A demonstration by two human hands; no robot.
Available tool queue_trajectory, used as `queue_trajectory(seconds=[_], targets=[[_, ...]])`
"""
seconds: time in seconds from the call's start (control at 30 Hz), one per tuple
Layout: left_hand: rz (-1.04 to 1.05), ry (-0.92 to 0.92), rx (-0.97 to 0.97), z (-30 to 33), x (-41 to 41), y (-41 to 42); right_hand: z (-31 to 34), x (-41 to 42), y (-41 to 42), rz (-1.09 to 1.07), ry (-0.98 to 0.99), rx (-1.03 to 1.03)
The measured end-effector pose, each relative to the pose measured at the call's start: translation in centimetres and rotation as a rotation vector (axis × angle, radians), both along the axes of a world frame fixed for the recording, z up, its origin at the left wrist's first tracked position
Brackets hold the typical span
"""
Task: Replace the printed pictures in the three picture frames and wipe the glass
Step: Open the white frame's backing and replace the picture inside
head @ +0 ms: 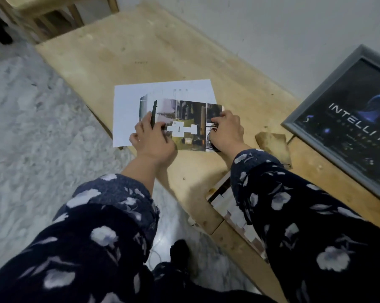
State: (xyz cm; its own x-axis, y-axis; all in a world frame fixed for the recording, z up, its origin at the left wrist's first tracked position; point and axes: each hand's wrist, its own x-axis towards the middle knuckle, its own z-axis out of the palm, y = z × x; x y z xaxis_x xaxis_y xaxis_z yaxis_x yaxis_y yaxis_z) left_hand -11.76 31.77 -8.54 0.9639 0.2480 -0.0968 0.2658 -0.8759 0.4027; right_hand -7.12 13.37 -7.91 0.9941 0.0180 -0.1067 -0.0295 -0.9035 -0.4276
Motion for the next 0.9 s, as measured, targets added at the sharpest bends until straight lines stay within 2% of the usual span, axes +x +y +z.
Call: queue_trajectory(seconds=[0.07,0.17,0.23,0.33,0.47,0.57,0.63,0.77,0.9], targets=[[-0.034,-0.017,0.117,-0.3,-0.1,-0.2,-0.4,-0.1,0.2,0.006,-0.036,-0.118],[-0.063,0.038,0.248,-0.2,-0.1,-0.5,-0.5,-0.3,0.2,0.027,-0.01,-0.133],[-0.066,0.069,0.288,0.2,-0.2,-0.9,-0.2,-0.6,-0.2,0.019,0.006,-0.006],[-0.042,0.057,0.333,0.8,-1.0,-1.8,0.6,-2.1,-1.4,-0.082,0.028,0.352],[-0.083,0.101,0.298,1.8,-3.9,-4.7,1.6,-6.5,-4.1,-0.143,-0.01,0.451],[-0.146,0.159,0.208,2.2,-6.5,-7.6,1.7,-10.9,-7.0,-0.176,-0.04,0.398],[-0.175,0.169,0.155,2.4,-8.8,-9.7,1.8,-14.4,-9.7,-0.21,-0.042,0.27],[-0.206,0.222,0.077,2.6,-12.9,-12.6,2.1,-21.5,-14.8,-0.261,0.095,0.016],[-0.226,0.27,0.062,2.9,-15.5,-13.9,1.9,-26.1,-16.8,-0.224,0.147,-0.059]])
